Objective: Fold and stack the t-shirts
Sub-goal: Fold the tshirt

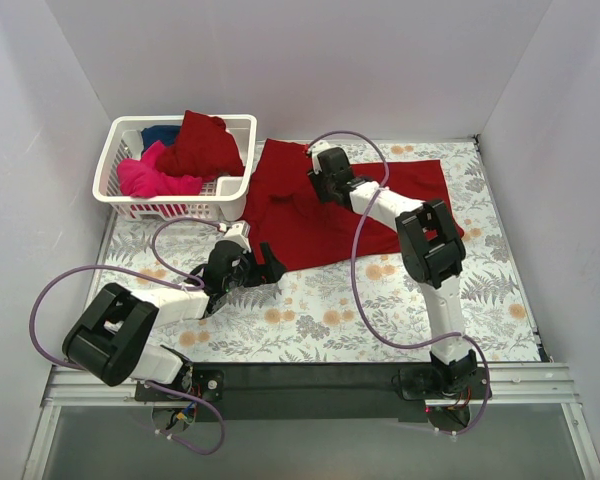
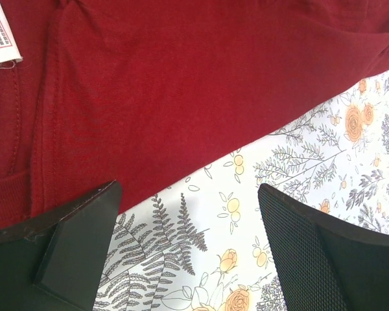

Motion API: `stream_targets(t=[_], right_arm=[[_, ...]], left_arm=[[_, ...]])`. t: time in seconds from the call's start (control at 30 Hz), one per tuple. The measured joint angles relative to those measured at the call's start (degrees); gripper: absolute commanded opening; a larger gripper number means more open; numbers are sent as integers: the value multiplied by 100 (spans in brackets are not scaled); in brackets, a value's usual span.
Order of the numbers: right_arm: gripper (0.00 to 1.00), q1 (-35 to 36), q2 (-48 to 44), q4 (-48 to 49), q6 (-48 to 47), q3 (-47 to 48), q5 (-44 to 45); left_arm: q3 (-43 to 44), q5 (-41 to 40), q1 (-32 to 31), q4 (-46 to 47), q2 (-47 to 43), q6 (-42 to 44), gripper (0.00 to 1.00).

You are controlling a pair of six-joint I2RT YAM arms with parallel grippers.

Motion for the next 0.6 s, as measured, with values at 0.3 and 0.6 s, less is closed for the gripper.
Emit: stream_targets(t=[0.3, 0.6], right_arm=[[43, -415, -1241, 136, 269, -1657, -9], [46, -1853, -2697, 444, 686, -3536, -282]], left_arm=[[0, 0, -2, -48, -28, 22, 80], [702, 0, -2, -407, 356, 166, 80]])
